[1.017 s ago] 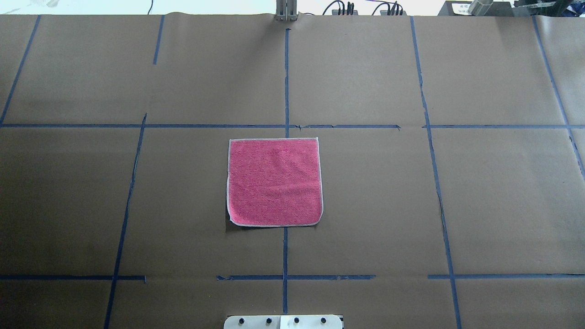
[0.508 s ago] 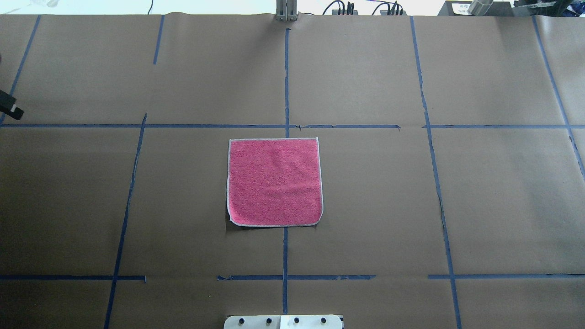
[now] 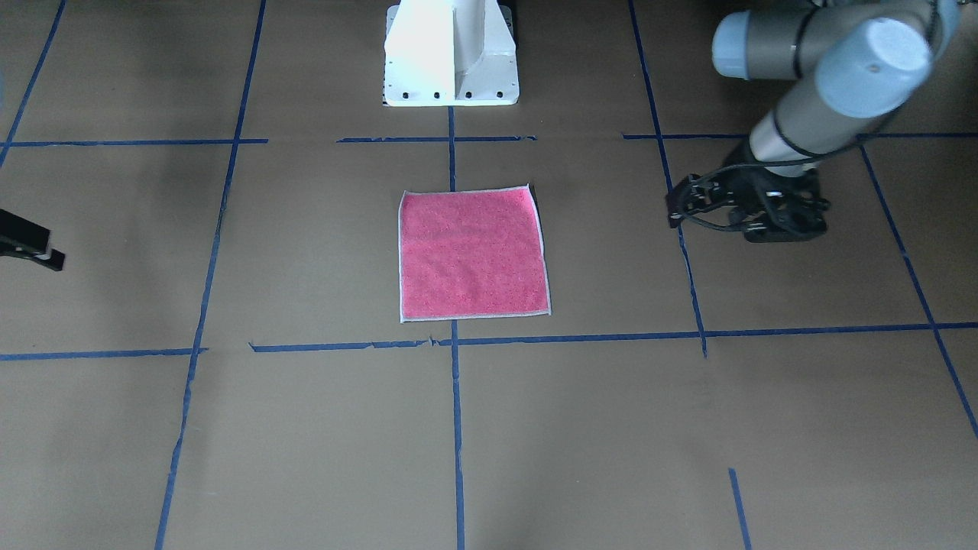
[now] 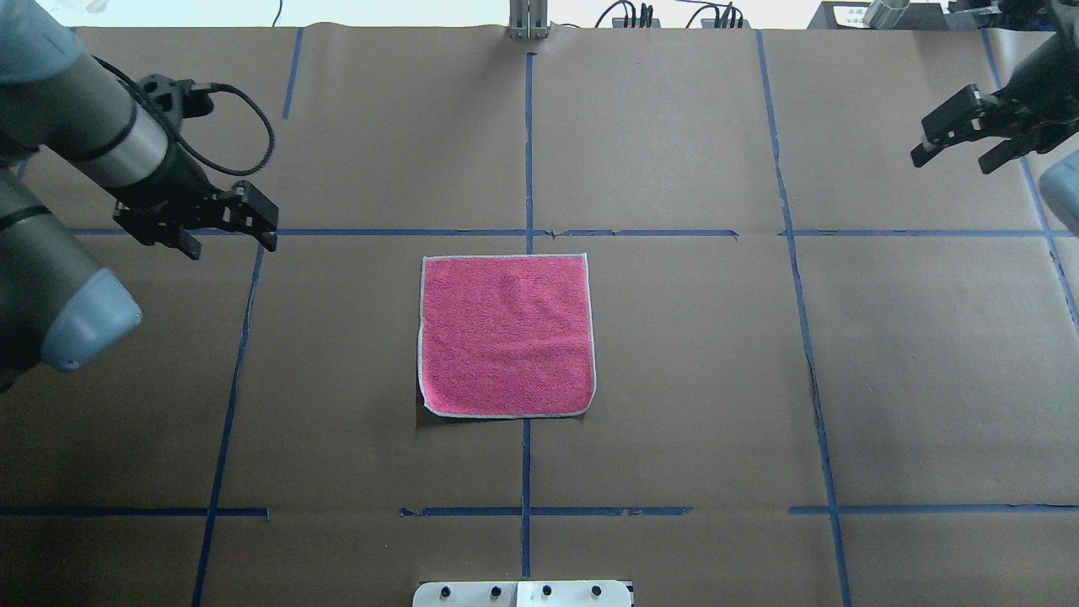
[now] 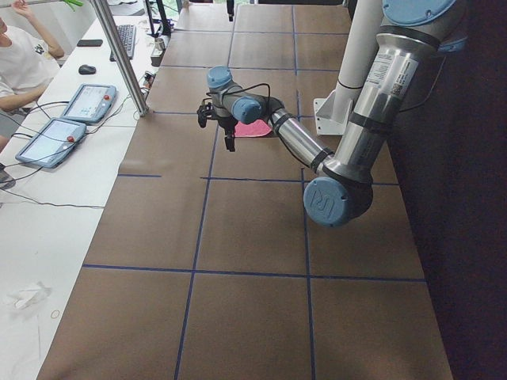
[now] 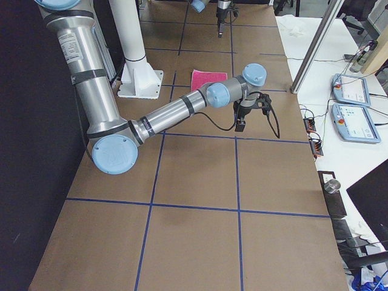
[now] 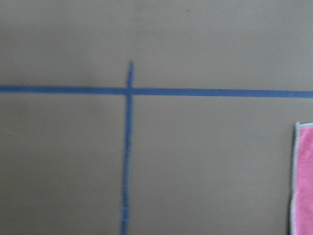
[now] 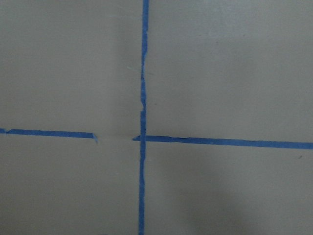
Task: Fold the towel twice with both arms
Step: 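Move the left gripper to the towel's near corner while the right gripper approaches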
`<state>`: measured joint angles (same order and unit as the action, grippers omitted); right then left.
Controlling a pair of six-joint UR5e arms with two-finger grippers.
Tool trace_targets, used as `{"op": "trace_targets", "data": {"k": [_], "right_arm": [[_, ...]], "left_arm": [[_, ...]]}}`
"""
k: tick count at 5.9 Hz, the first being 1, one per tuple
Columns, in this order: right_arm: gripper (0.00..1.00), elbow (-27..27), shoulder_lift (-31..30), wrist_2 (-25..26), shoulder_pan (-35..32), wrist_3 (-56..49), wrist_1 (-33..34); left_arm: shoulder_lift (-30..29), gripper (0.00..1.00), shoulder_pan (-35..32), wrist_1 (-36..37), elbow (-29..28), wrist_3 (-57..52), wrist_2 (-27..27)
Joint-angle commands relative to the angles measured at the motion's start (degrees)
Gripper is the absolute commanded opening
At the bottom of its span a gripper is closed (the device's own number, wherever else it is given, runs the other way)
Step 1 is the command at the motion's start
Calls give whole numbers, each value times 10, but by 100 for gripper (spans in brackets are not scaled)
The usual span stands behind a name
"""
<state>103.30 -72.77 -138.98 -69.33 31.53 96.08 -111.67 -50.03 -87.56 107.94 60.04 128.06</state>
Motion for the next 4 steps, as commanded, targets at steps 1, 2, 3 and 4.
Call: {"op": "trace_targets", "data": {"k": [1,2,3,4], "right_arm": [[100,57,10,87,90,124,0],[100,65,11,95,118,145,-23],[100,62,11,127,169,258,-94],[100,62,12,180,229,347,-152]], "left_arm": [[-42,100,109,-4,26,212,-79],[-52,100,172,-9,25,264,-107],[-55,94,232,-17,20,327,-172],[-59,94,256,-43,-7,339,-190]]}}
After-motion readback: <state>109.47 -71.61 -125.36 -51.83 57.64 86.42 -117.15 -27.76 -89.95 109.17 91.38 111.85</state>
